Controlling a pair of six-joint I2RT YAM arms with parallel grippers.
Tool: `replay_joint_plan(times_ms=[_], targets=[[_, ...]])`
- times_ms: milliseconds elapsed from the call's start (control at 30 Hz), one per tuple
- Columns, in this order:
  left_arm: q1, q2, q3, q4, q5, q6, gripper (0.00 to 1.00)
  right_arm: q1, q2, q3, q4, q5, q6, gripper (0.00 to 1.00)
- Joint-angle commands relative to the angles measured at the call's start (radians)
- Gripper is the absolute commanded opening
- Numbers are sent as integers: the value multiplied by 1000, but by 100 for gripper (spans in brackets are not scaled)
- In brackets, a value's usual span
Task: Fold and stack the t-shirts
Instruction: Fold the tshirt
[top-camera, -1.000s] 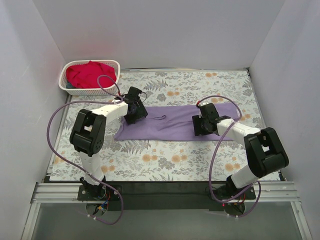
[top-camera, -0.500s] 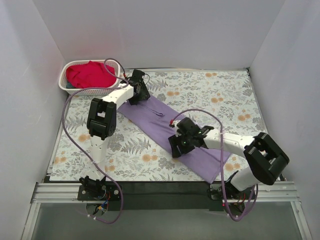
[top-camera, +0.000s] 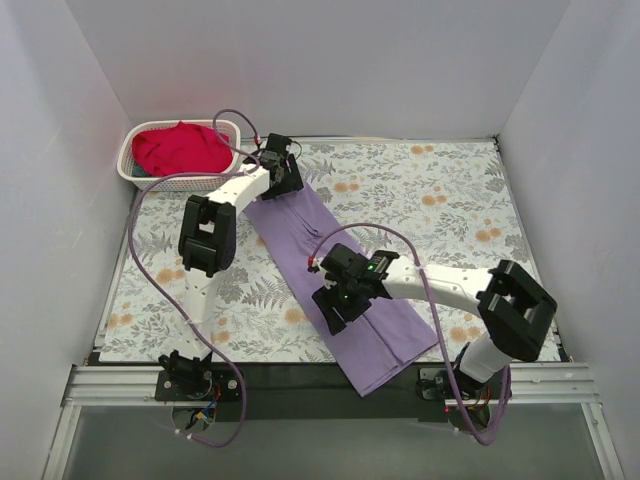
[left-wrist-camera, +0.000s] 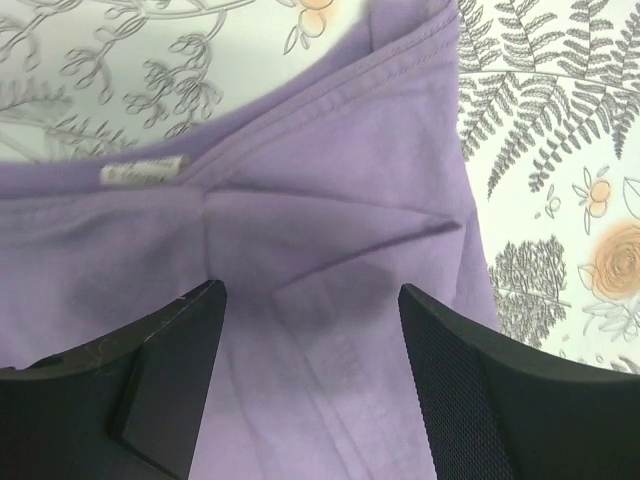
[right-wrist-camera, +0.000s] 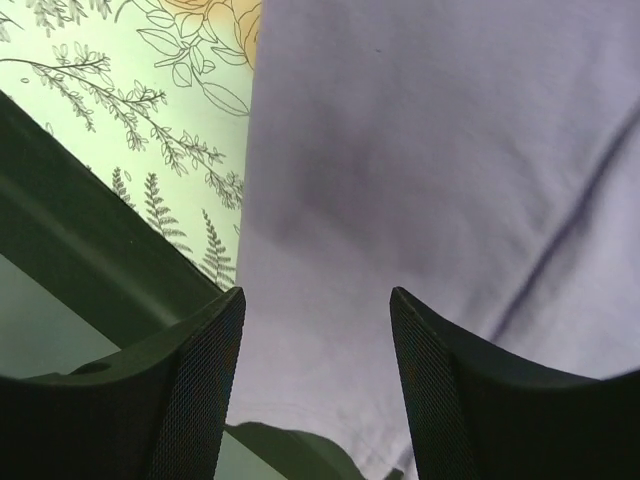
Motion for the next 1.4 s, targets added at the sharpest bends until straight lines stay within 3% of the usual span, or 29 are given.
replay_joint_plan(times_ms=[0, 167, 267, 367, 633, 967, 1200, 1367], targets=[[0, -217, -71, 36, -34, -26, 65, -2, -127, -26, -67, 91, -17, 56], [-52, -368, -207, 36, -105, -105, 65, -5, -161, -83, -132, 162, -30, 56], [-75, -414, -306, 36, -104, -157, 59, -6, -149, -117, -152, 171, -36, 56], [-97, -413, -368, 27, -91, -192, 49, -8, -142, -132, -155, 171, -36, 54], [-135, -308, -405, 26, -77, -221, 47, -8, -98, -144, -150, 183, -59, 50], [-135, -129, -309, 16, -104, -178, 46, 0, -21, -145, -84, -30, -70, 50], [-112, 44, -67, -25, -96, -96, 49, 9, 124, -31, -9, -94, -57, 52], [-91, 209, 194, -40, -84, -22, 53, 9, 265, 118, 3, -85, -62, 52]])
